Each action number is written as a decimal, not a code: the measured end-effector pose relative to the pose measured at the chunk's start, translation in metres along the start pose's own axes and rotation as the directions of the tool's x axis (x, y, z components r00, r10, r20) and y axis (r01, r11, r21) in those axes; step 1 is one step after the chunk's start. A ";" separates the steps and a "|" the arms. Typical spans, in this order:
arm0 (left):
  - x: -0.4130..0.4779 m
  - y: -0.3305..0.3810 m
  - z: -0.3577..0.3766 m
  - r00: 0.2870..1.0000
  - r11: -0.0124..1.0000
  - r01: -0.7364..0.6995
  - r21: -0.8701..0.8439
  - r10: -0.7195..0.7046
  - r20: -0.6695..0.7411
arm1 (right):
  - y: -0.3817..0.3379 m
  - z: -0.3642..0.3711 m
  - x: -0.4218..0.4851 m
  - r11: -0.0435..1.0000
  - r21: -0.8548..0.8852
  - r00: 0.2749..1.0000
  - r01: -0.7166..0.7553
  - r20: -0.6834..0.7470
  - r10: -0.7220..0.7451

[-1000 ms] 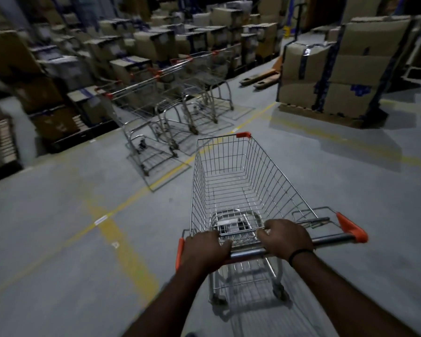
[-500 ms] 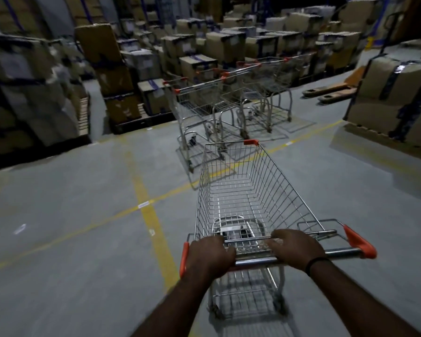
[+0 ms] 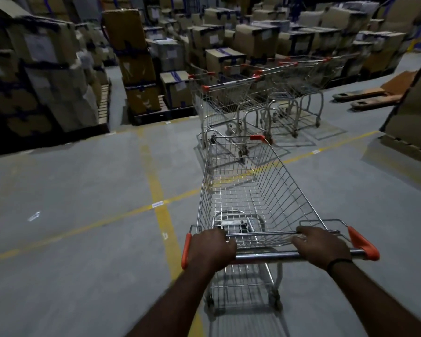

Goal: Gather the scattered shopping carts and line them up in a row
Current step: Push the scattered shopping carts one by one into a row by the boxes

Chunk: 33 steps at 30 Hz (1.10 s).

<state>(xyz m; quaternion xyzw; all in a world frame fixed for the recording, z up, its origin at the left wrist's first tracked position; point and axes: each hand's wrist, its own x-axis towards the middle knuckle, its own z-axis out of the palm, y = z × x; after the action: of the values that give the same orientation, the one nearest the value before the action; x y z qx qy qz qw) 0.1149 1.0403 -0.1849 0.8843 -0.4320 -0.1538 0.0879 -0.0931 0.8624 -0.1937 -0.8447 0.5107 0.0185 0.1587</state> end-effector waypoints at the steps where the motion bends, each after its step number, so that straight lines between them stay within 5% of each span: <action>1: 0.009 -0.004 -0.004 1.000 1.000 0.003 0.000 -0.003 -0.004 | -0.007 0.000 0.010 1.000 -0.003 1.000 0.005 -0.004 -0.005; 33: 0.376 -0.052 -0.088 0.923 0.936 0.344 -0.075 -0.351 -0.156 | -0.174 -0.036 0.445 0.930 -0.059 0.932 0.363 0.027 -0.362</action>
<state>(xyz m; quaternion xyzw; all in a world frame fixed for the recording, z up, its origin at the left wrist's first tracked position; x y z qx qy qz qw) 0.4014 0.7766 -0.1905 0.9543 -0.2559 -0.1024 0.1154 0.2661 0.5448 -0.2024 -0.9289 0.3440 0.0113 0.1368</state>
